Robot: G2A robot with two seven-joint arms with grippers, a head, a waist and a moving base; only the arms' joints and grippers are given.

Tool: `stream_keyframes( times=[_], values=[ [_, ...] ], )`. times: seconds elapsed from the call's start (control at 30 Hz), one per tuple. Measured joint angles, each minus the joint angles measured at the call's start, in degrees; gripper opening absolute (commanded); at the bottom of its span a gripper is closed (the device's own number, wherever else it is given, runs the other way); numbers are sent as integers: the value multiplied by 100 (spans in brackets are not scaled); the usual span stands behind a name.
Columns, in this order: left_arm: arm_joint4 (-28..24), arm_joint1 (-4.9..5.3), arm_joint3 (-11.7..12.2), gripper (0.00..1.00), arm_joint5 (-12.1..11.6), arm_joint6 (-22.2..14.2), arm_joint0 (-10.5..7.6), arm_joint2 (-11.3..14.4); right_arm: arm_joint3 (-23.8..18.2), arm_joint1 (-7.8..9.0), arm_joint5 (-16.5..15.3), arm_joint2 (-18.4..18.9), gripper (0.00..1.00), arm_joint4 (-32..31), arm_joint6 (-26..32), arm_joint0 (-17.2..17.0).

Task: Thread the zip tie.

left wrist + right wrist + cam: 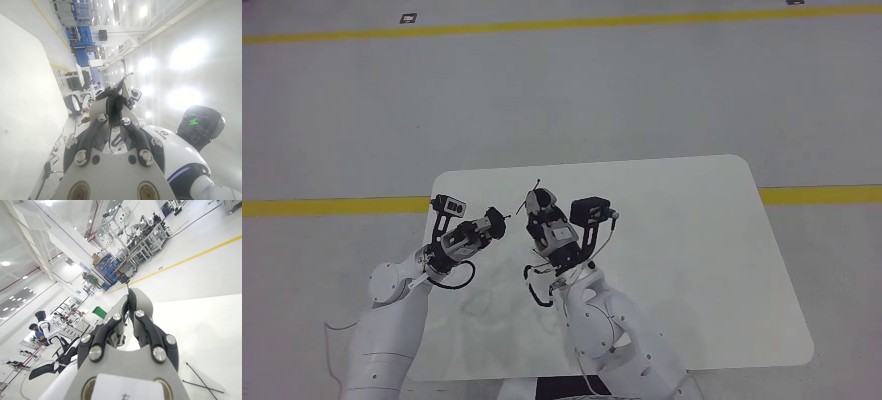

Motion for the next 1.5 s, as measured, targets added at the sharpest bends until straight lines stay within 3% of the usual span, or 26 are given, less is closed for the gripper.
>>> stream_keyframes(
  times=[0.47, 1.5],
  values=[
    [0, 0, 0, 0, 0, 0, 0, 0, 116, 66, 300, -314, 0, 189, -133, 224],
    [0, 0, 0, 0, 0, 0, 0, 0, 175, 143, 555, -450, 0, 223, -258, 259]
  ],
)
